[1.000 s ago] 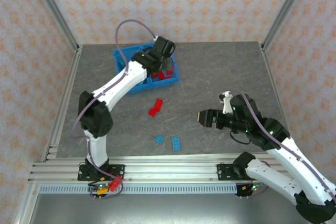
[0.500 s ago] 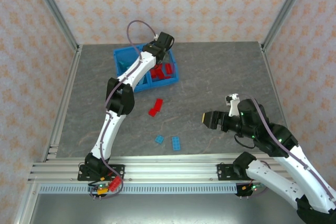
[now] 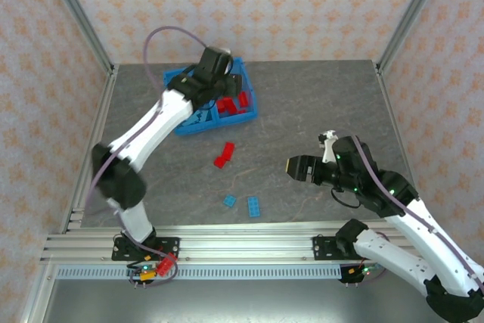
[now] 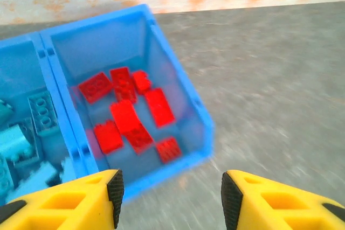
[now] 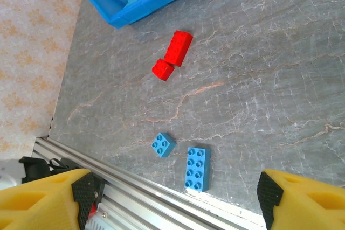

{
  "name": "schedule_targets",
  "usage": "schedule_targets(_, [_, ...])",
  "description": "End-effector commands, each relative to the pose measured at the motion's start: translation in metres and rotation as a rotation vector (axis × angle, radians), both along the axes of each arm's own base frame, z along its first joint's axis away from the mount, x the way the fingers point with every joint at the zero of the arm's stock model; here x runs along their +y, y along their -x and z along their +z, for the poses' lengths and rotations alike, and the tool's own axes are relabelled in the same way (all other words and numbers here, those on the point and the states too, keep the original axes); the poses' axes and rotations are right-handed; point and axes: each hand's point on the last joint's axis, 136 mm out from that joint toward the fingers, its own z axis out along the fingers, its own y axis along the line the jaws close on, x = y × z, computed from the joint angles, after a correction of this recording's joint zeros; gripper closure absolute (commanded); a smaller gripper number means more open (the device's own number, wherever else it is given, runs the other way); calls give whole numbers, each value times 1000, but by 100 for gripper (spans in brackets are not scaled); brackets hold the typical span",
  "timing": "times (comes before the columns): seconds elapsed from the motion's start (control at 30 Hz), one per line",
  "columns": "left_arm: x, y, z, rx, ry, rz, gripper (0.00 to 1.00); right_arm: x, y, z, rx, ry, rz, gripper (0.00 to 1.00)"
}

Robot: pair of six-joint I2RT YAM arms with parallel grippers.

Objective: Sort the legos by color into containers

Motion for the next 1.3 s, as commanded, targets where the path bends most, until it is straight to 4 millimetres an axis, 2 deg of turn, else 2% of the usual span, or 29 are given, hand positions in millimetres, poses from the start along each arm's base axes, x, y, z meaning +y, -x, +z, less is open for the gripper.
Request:
schedule_targets(0.0, [-11, 47, -22, 12, -30, -142, 47, 9, -10, 6, -31, -30, 2, 19])
schedule_targets(0.07, [-5, 78, -57, 76, -106, -201, 47, 15, -12, 3, -18, -29, 19, 19])
schedule_targets(0.13, [5, 101, -96, 159, -154, -235, 46, 20, -13, -1, 0, -26, 39, 19])
schedule_targets(0.27, [21, 129, -154, 302, -225, -258, 44, 27, -15, -7, 31, -20, 62, 19])
schedule_targets(0.4, [19, 135, -188, 386, -247, -284, 39, 27, -15, -8, 36, -20, 62, 19])
schedule_targets(0.53, [16, 127, -215, 449, -300, -291, 30, 23, -12, -9, 41, -15, 49, 19])
schedule_targets(0.63, [17, 116, -230, 475, -349, -266, 30, 18, -9, -9, 38, -17, 33, 19])
schedule_targets(0.7, [19, 111, -238, 486, -377, -251, 32, 14, -6, -10, 37, -16, 24, 19])
schedule_targets(0.83, [20, 111, -253, 514, -390, -236, 45, 8, -3, -8, 28, -16, 11, 19])
schedule_targets(0.97, [23, 118, -264, 537, -379, -222, 59, 20, 6, -6, 49, -48, 90, 19])
schedule_targets(1.07, [24, 123, -265, 541, -347, -207, 68, 23, 10, -8, 72, -34, 131, 19])
schedule_targets(1.13, [21, 125, -257, 522, -302, -199, 71, 22, 10, -7, 69, -23, 130, 19])
schedule_targets(1.17, [17, 124, -246, 504, -270, -195, 72, 21, 9, -5, 63, -22, 127, 19])
schedule_targets(1.2, [14, 123, -234, 484, -238, -192, 72, 21, 9, -3, 58, -25, 123, 19])
schedule_targets(1.27, [5, 114, -193, 402, -163, -180, 72, 22, 7, 1, 46, -36, 117, 19])
